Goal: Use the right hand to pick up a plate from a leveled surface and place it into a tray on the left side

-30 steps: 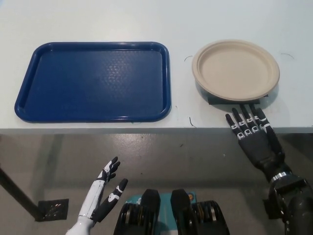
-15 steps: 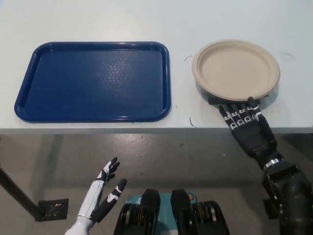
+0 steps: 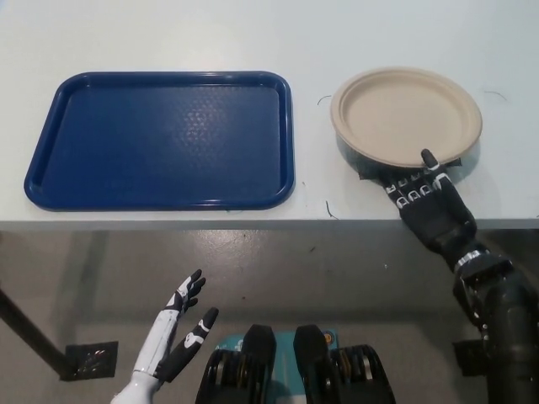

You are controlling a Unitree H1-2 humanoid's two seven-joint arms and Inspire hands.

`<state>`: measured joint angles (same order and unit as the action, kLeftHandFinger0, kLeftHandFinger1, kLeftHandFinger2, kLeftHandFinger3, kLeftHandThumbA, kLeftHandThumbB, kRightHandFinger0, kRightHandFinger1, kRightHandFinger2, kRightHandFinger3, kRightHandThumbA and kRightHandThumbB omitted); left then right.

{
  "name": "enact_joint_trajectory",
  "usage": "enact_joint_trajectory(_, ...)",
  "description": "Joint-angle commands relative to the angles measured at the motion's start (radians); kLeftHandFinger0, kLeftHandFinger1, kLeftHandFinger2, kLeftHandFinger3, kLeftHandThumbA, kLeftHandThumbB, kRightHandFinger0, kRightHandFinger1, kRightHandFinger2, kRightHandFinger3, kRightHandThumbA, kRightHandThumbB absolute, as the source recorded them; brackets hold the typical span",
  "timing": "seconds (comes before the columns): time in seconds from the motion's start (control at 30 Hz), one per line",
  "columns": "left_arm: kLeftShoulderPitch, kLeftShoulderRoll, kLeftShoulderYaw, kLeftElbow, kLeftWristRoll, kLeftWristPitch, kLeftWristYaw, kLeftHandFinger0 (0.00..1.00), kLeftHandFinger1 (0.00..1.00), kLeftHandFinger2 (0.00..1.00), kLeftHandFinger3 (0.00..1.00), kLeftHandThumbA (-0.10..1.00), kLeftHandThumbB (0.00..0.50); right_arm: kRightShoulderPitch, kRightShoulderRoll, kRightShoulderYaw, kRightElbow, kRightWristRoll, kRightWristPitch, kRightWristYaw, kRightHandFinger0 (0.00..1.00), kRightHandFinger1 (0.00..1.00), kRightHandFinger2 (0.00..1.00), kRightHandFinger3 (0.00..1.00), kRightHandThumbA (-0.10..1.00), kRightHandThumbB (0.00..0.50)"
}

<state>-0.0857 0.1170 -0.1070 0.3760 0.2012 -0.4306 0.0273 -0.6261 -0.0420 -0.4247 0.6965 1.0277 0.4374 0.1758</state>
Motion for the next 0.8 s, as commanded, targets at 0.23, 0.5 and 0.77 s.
enact_joint_trajectory(0.23, -0.017, 0.018, -0.001, -0.03, -0.019, -0.039, -0.003, 1.0, 1.0, 1.0, 1.0, 0.84, 0.205, -0.113, 0.017, -0.038, -0.038, -0.144, 0.03, -0.452, 0.0, 0.04, 0.49, 0.89, -0.1, 0.014)
enact_joint_trajectory(0.5, -0.017, 0.02, -0.004, -0.028, -0.015, -0.039, -0.001, 1.0, 1.0, 1.0, 1.0, 0.85, 0.217, -0.09, 0.007, -0.003, -0.063, -0.076, 0.033, -0.47, 0.0, 0.1, 0.58, 0.64, -0.1, 0.012)
enact_joint_trajectory(0.77, -0.024, 0.022, -0.006, -0.029, -0.017, -0.039, -0.001, 1.0, 1.0, 1.0, 1.0, 0.85, 0.205, -0.034, 0.024, 0.032, -0.188, -0.069, 0.033, -0.481, 0.0, 0.17, 0.58, 0.76, -0.1, 0.016)
